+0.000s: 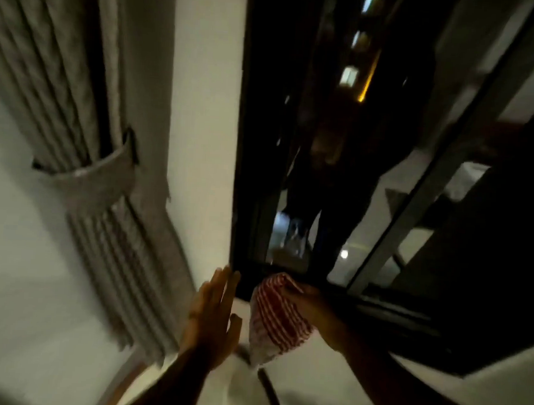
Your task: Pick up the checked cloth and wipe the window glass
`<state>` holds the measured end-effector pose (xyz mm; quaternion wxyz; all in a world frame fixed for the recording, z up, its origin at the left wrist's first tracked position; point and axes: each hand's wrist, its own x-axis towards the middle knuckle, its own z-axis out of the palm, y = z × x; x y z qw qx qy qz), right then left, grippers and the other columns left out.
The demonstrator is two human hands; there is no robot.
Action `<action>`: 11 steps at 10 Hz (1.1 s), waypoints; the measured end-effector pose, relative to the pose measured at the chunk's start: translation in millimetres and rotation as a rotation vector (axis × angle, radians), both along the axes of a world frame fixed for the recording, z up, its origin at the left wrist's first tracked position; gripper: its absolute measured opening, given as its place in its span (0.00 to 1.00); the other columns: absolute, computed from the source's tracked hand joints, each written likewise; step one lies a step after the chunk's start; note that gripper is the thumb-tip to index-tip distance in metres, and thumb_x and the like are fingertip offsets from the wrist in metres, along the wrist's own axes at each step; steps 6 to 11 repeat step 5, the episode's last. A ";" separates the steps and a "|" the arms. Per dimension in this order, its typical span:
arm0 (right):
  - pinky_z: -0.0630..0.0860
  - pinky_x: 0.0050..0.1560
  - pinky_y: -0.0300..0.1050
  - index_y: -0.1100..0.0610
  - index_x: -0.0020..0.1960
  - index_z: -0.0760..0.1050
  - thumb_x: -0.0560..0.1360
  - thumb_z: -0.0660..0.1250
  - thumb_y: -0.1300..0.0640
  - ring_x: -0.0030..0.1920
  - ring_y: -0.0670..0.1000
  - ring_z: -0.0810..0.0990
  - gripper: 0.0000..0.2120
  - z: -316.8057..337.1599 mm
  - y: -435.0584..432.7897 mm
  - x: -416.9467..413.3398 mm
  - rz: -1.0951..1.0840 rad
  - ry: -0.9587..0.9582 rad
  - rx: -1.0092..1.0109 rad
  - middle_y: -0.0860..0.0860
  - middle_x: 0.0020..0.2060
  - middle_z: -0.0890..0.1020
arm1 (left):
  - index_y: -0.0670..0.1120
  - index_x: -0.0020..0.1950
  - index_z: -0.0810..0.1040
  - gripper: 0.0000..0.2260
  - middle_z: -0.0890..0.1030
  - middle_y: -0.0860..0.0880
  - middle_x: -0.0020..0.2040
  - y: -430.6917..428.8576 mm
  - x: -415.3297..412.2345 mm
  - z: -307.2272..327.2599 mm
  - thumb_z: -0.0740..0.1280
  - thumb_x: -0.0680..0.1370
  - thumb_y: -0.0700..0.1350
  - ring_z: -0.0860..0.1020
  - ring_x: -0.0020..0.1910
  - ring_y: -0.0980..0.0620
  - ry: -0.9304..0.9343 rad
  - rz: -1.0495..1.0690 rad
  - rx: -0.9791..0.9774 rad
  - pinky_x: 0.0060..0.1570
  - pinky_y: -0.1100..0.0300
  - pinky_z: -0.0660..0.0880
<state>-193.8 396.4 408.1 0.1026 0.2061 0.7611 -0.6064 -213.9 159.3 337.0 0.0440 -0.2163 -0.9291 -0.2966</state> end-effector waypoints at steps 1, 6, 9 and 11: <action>0.86 0.47 0.40 0.58 0.67 0.83 0.85 0.68 0.56 0.50 0.50 0.90 0.12 -79.0 -23.4 25.6 -0.012 -0.139 -0.079 0.54 0.53 0.90 | 0.46 0.89 0.61 0.37 0.59 0.43 0.89 -41.6 55.7 -96.4 0.60 0.79 0.50 0.64 0.85 0.37 -0.125 0.036 -0.075 0.81 0.42 0.68; 0.75 0.77 0.52 0.50 0.81 0.68 0.80 0.76 0.53 0.76 0.53 0.76 0.33 -316.5 -178.8 134.0 0.585 -0.390 -0.023 0.52 0.76 0.77 | 0.50 0.90 0.48 0.34 0.47 0.46 0.91 -123.1 160.7 -232.7 0.50 0.82 0.52 0.44 0.90 0.46 -0.507 0.198 -0.299 0.89 0.42 0.50; 0.75 0.77 0.52 0.50 0.81 0.68 0.80 0.76 0.53 0.76 0.53 0.76 0.33 -316.5 -178.8 134.0 0.585 -0.390 -0.023 0.52 0.76 0.77 | 0.50 0.90 0.48 0.34 0.47 0.46 0.91 -123.1 160.7 -232.7 0.50 0.82 0.52 0.44 0.90 0.46 -0.507 0.198 -0.299 0.89 0.42 0.50; 0.75 0.77 0.52 0.50 0.81 0.68 0.80 0.76 0.53 0.76 0.53 0.76 0.33 -316.5 -178.8 134.0 0.585 -0.390 -0.023 0.52 0.76 0.77 | 0.50 0.90 0.48 0.34 0.47 0.46 0.91 -123.1 160.7 -232.7 0.50 0.82 0.52 0.44 0.90 0.46 -0.507 0.198 -0.299 0.89 0.42 0.50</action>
